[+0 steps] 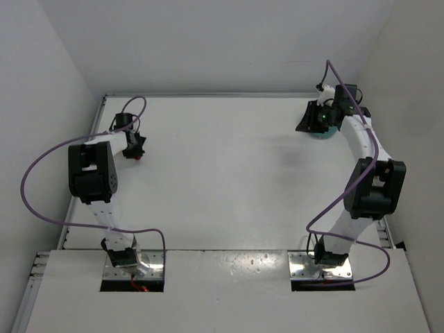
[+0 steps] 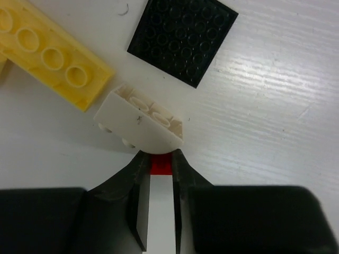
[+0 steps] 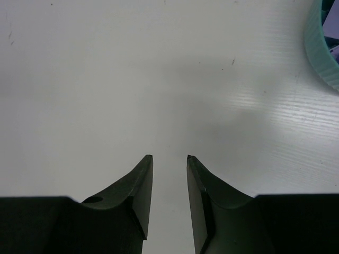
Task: Sort the legos into containers by color
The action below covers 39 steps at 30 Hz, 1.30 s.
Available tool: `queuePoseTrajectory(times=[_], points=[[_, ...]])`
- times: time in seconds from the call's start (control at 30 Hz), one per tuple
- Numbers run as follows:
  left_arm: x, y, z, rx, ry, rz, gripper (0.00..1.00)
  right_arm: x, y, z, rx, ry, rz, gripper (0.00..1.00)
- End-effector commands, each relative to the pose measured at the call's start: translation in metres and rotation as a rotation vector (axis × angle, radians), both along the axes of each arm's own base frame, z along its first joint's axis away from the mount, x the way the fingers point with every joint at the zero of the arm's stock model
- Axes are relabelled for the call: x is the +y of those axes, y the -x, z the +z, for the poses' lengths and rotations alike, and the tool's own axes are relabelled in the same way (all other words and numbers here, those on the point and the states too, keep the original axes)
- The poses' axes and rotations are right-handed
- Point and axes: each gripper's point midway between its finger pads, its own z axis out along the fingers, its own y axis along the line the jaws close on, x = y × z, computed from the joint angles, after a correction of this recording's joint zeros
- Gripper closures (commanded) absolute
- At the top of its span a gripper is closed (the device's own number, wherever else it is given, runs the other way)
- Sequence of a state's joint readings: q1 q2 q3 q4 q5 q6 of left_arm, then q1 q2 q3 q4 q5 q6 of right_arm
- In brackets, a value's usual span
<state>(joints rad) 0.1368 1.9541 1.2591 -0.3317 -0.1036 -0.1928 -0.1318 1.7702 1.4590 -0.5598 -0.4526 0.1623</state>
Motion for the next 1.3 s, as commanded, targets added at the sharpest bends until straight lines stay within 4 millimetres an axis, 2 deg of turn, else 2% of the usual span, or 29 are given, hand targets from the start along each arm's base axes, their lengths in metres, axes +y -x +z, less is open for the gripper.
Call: queuePoseTrajectory(times=[0.0, 0.03, 0.1, 0.13, 0.17, 0.2, 0.23, 0.27, 0.3, 0.33, 0.37, 0.4, 0.43, 0.47, 0.5, 0.53, 0.6, 0.63, 0.67, 0.7, 0.8, 0.9, 1.07, 1.13, 1.2, 1.23, 1.27], points=[[-0.008, 0.032, -0.011, 0.068, 0.058, -0.048, 0.94, 0.014, 0.006, 0.026, -0.09, -0.032, 0.039, 0.68], [-0.022, 0.04, -0.012, 0.062, 0.119, -0.082, 0.96, 0.027, 0.017, 0.019, -0.069, -0.073, 0.073, 0.68], [-0.04, 0.043, 0.002, 0.005, 0.19, -0.146, 0.96, 0.042, 0.03, 0.025, -0.083, -0.114, 0.122, 0.68], [-0.05, 0.049, 0.02, -0.051, 0.222, -0.19, 0.96, 0.056, 0.04, 0.023, -0.083, -0.144, 0.177, 0.68], [-0.074, 0.046, 0.038, -0.123, 0.328, -0.275, 0.96, 0.063, 0.043, 0.026, -0.108, -0.147, 0.215, 0.68], [-0.087, 0.048, 0.065, -0.21, 0.364, -0.332, 0.96, 0.078, 0.054, 0.031, -0.12, -0.166, 0.272, 0.68], [-0.099, 0.052, 0.078, -0.245, 0.414, -0.38, 0.96, 0.086, 0.057, 0.036, -0.135, -0.169, 0.305, 0.68], [-0.121, 0.055, 0.1, -0.299, 0.498, -0.462, 0.96, 0.092, 0.059, 0.035, -0.151, -0.151, 0.343, 0.68], [-0.127, 0.057, 0.112, -0.328, 0.524, -0.498, 0.96, 0.107, 0.065, 0.041, -0.173, -0.15, 0.399, 0.68], [-0.142, 0.06, 0.13, -0.364, 0.567, -0.543, 0.96, 0.115, 0.072, 0.038, -0.161, -0.144, 0.434, 0.68], [-0.156, 0.065, 0.14, -0.379, 0.613, -0.593, 0.96, 0.122, 0.077, 0.036, -0.158, -0.135, 0.47, 0.68], [-0.173, 0.074, 0.148, -0.378, 0.702, -0.656, 0.96, 0.131, 0.077, 0.042, -0.195, -0.109, 0.525, 0.66], [-0.186, 0.08, 0.158, -0.385, 0.748, -0.703, 0.96, 0.151, 0.09, 0.043, -0.187, -0.113, 0.6, 0.64], [-0.196, 0.088, 0.17, -0.391, 0.837, -0.744, 0.96, 0.16, 0.092, 0.046, -0.214, -0.091, 0.658, 0.63], [-0.205, 0.092, 0.177, -0.39, 0.881, -0.77, 0.96, 0.18, 0.103, 0.048, -0.225, -0.086, 0.731, 0.61], [-0.213, 0.095, 0.176, -0.35, 0.953, -0.76, 0.96, 0.188, 0.108, 0.049, -0.228, -0.07, 0.765, 0.61], [-0.223, 0.106, 0.183, -0.314, 1.078, -0.809, 0.96, 0.207, 0.11, 0.049, -0.251, -0.037, 0.835, 0.56], [-0.229, 0.112, 0.183, -0.276, 1.131, -0.82, 0.96, 0.225, 0.119, 0.051, -0.263, -0.038, 0.893, 0.56], [-0.231, 0.113, 0.187, -0.259, 1.167, -0.823, 0.96, 0.234, 0.119, 0.057, -0.275, -0.03, 0.911, 0.54], [-0.232, 0.116, 0.191, -0.25, 1.202, -0.852, 0.97, 0.248, 0.124, 0.052, -0.266, -0.026, 0.946, 0.51], [-0.234, 0.122, 0.199, -0.227, 1.259, -0.878, 0.97, 0.275, 0.123, 0.061, -0.305, -0.018, 0.994, 0.5], [-0.235, 0.129, 0.202, -0.214, 1.292, -0.898, 0.98, 0.312, 0.132, 0.06, -0.314, -0.024, 1.075, 0.49], [-0.235, 0.137, 0.205, -0.185, 1.321, -0.893, 0.98, 0.342, 0.134, 0.053, -0.34, 0.011, 1.112, 0.49], [-0.235, 0.139, 0.205, -0.182, 1.317, -0.881, 0.98, 0.354, 0.133, 0.055, -0.34, 0.026, 1.092, 0.47], [-0.233, 0.138, 0.205, -0.175, 1.326, -0.858, 0.98, 0.359, 0.124, 0.057, -0.35, 0.048, 1.054, 0.47], [-0.233, 0.136, 0.204, -0.176, 1.319, -0.852, 0.98, 0.362, 0.126, 0.049, -0.337, 0.065, 1.056, 0.47], [-0.233, 0.137, 0.205, -0.17, 1.325, -0.844, 0.98, 0.367, 0.123, 0.054, -0.357, 0.08, 1.034, 0.47]])
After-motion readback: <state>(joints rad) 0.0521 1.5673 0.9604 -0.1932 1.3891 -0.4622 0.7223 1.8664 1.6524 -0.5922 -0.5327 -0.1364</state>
